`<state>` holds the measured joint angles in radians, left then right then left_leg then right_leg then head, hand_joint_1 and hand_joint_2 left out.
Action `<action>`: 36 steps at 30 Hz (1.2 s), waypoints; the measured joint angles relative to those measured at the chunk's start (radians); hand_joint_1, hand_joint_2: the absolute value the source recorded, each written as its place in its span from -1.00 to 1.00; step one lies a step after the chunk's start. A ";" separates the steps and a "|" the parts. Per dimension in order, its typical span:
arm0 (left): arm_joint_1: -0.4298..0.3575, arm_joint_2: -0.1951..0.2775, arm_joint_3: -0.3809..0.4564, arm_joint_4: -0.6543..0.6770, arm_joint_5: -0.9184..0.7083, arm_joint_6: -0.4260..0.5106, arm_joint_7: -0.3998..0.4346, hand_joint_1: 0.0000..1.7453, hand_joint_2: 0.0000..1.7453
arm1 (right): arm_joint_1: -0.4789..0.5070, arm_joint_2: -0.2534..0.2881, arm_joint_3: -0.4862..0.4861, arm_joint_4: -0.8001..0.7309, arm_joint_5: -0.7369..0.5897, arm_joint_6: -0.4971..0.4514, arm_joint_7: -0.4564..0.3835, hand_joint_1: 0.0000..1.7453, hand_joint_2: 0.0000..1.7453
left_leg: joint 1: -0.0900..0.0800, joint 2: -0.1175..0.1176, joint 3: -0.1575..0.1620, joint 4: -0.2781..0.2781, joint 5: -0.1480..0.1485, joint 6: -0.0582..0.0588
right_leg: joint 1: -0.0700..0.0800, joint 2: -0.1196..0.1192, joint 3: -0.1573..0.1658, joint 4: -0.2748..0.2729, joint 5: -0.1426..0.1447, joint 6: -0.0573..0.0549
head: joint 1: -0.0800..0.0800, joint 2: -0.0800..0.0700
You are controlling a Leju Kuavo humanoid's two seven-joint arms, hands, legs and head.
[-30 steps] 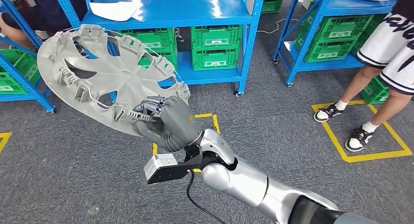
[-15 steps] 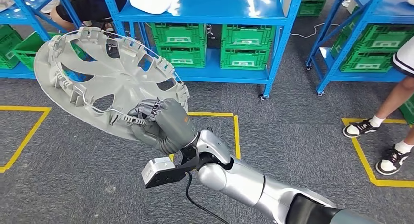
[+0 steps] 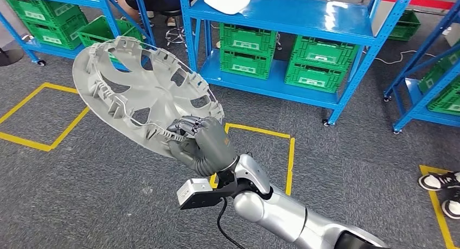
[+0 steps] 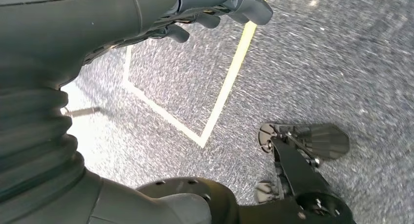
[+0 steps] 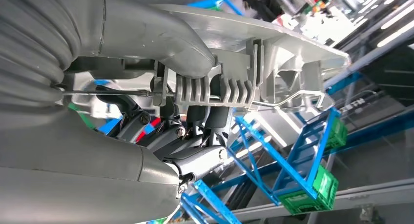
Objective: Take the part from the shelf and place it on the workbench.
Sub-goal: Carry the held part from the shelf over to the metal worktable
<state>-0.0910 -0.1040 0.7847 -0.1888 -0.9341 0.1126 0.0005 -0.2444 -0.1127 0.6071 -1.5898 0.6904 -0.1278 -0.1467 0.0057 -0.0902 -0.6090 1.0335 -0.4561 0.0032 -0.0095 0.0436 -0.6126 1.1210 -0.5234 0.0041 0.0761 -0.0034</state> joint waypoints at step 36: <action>0.025 0.032 0.003 0.002 0.039 -0.006 -0.029 -1.00 1.00 | -0.115 0.070 0.051 0.092 -0.018 0.030 0.002 1.00 1.00 | 0.010 -0.049 -0.023 -0.004 0.017 -0.049 | -0.008 0.000 0.037 -0.078 0.018 -0.022 | -0.007 0.000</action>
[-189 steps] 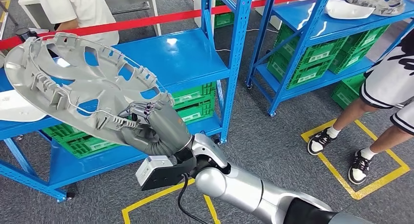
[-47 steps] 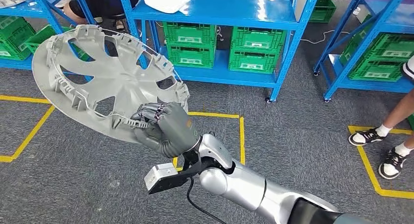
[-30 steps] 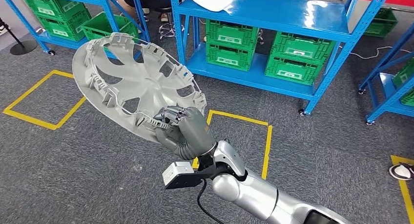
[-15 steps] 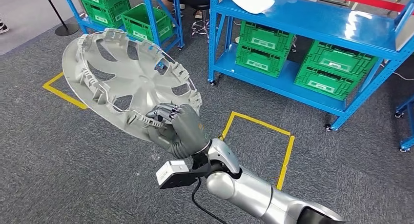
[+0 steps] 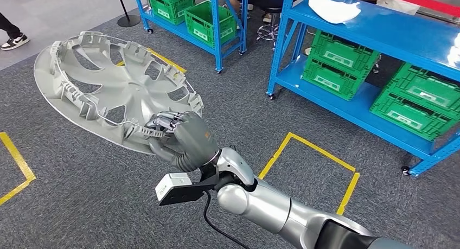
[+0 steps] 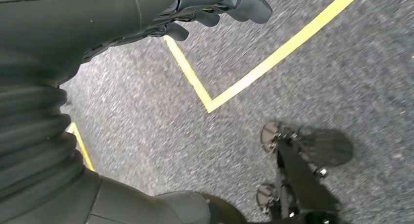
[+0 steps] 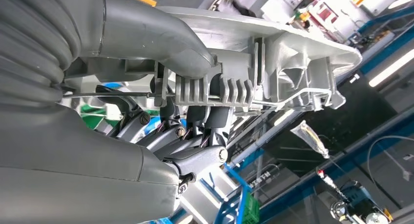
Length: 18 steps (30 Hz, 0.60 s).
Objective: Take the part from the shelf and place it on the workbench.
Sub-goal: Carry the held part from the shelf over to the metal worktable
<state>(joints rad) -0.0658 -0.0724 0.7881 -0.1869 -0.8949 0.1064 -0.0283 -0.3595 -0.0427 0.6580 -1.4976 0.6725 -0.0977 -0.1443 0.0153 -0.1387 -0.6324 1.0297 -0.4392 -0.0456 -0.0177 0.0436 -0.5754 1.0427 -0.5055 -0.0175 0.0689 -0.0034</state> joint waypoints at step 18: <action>-0.008 -0.014 0.015 0.000 0.010 0.008 0.007 -1.00 1.00 | 0.003 -0.001 0.003 0.005 0.043 0.016 0.013 1.00 1.00 | -0.009 0.145 0.018 -0.007 -0.003 0.047 | 0.010 -0.096 -0.020 0.092 -0.078 0.024 | -0.003 0.000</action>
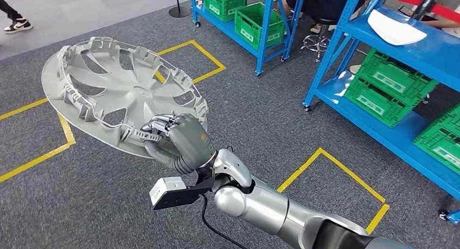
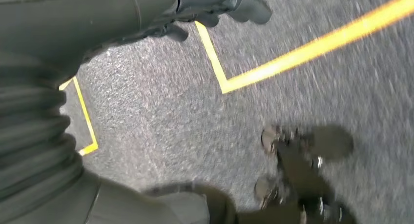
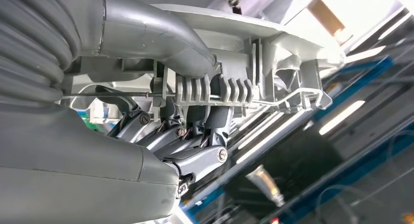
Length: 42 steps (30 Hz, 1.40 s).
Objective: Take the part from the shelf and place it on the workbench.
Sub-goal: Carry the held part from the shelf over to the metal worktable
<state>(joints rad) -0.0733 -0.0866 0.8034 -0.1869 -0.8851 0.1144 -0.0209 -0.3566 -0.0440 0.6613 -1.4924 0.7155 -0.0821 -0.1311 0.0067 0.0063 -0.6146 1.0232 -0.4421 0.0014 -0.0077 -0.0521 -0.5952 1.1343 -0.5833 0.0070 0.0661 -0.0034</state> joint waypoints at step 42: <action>-0.032 0.006 0.059 0.000 0.025 0.024 -0.007 -1.00 1.00 | -0.048 -0.036 0.033 0.026 -0.039 0.018 -0.007 1.00 1.00 | 0.006 -0.160 -0.031 0.005 0.024 -0.023 | 0.013 0.115 0.001 -0.100 0.104 -0.030 | 0.017 0.000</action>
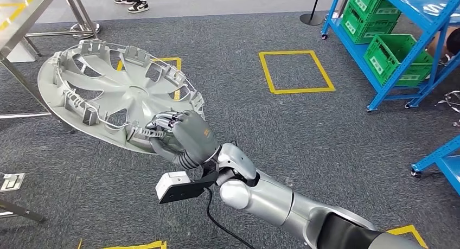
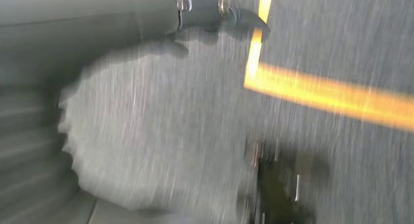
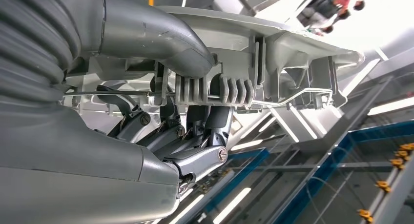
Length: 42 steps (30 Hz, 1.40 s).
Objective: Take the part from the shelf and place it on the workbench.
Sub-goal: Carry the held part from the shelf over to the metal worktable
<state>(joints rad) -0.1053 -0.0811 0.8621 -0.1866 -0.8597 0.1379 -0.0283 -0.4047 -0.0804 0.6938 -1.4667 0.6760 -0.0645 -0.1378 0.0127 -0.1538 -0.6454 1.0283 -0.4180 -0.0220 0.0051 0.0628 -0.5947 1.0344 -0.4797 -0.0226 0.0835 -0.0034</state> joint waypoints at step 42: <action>0.009 -0.015 0.023 -0.001 -0.042 -0.021 0.010 -1.00 1.00 | 0.112 -0.044 -0.012 -0.114 0.031 -0.042 0.019 1.00 1.00 | -0.012 0.198 0.019 0.074 -0.065 -0.013 | 0.003 -0.161 0.016 -0.001 -0.009 -0.020 | -0.008 0.000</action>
<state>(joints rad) -0.0968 -0.0960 0.8852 -0.1873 -0.9018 0.1168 -0.0178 -0.2926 -0.1240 0.6815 -1.5806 0.7072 -0.1066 -0.1192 0.0008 0.0445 -0.6268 1.1021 -0.4829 -0.0354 0.0076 -0.0980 -0.5790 1.0335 -0.4882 -0.0428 0.0758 -0.0034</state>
